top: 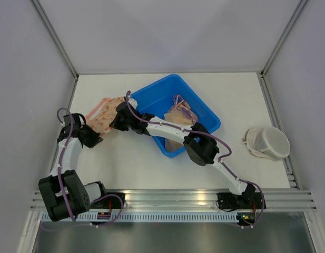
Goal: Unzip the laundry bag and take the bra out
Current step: Unzip the laundry bag at the center of the board.
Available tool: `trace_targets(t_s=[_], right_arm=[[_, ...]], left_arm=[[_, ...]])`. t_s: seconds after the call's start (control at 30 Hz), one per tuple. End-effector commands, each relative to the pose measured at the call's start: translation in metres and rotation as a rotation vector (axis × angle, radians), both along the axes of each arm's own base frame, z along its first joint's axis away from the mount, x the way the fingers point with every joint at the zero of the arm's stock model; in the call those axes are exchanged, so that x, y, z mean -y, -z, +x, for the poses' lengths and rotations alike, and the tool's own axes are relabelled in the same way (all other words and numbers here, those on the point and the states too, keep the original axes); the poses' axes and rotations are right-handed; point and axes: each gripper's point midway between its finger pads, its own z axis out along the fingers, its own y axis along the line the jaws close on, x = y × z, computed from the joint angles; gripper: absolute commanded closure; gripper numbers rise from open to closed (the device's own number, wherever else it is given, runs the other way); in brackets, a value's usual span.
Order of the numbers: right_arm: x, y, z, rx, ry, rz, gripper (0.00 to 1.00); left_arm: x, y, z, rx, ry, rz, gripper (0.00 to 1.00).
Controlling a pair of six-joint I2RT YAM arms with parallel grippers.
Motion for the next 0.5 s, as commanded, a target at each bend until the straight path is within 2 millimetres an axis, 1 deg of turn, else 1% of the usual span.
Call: trace_targets(t_s=[0.0, 0.07, 0.1, 0.13, 0.17, 0.2, 0.23, 0.27, 0.3, 0.33, 0.37, 0.43, 0.47], right_arm=[[0.004, -0.033, 0.01, 0.055, -0.002, 0.026, 0.99], [0.001, -0.031, 0.009, 0.053, -0.015, 0.019, 1.0], [0.0, -0.021, 0.008, 0.047, -0.021, 0.003, 0.99], [-0.001, -0.022, 0.009, 0.047, -0.025, 0.008, 1.0], [-0.003, -0.021, 0.007, 0.041, -0.035, 0.012, 1.0], [-0.004, -0.015, 0.008, 0.038, -0.037, 0.011, 1.0], [-0.006, -0.015, 0.008, 0.038, -0.041, 0.016, 0.99], [-0.008, -0.012, 0.007, 0.035, -0.048, 0.017, 0.95], [-0.009, -0.015, 0.008, 0.041, -0.052, 0.024, 0.89], [-0.011, -0.016, 0.008, 0.044, -0.058, 0.025, 0.85], [-0.012, -0.013, 0.008, 0.044, -0.065, 0.02, 0.73], [-0.012, -0.015, 0.007, 0.045, -0.073, 0.014, 0.59], [-0.012, -0.019, 0.005, 0.041, -0.081, 0.018, 0.57]], left_arm=[[-0.022, -0.008, -0.003, -0.024, -0.039, 0.111, 0.98], [-0.019, -0.01, -0.003, -0.012, -0.032, 0.102, 0.98], [-0.018, -0.01, -0.004, -0.012, -0.029, 0.095, 0.98], [-0.016, -0.011, -0.003, -0.005, -0.024, 0.089, 0.98], [-0.013, -0.01, -0.005, -0.001, -0.015, 0.079, 0.98], [-0.007, -0.013, -0.002, 0.024, 0.006, 0.051, 0.98], [-0.003, -0.013, -0.002, 0.042, 0.02, 0.036, 0.98], [0.007, -0.013, -0.004, 0.067, 0.043, -0.004, 0.98], [0.011, -0.017, 0.0, 0.105, 0.06, -0.018, 0.98], [0.016, -0.016, -0.001, 0.116, 0.069, -0.034, 0.98], [0.021, -0.014, -0.004, 0.117, 0.074, -0.056, 0.98], [0.023, -0.017, -0.005, 0.138, 0.084, -0.055, 0.98], [0.023, -0.016, -0.006, 0.138, 0.086, -0.052, 0.98]])
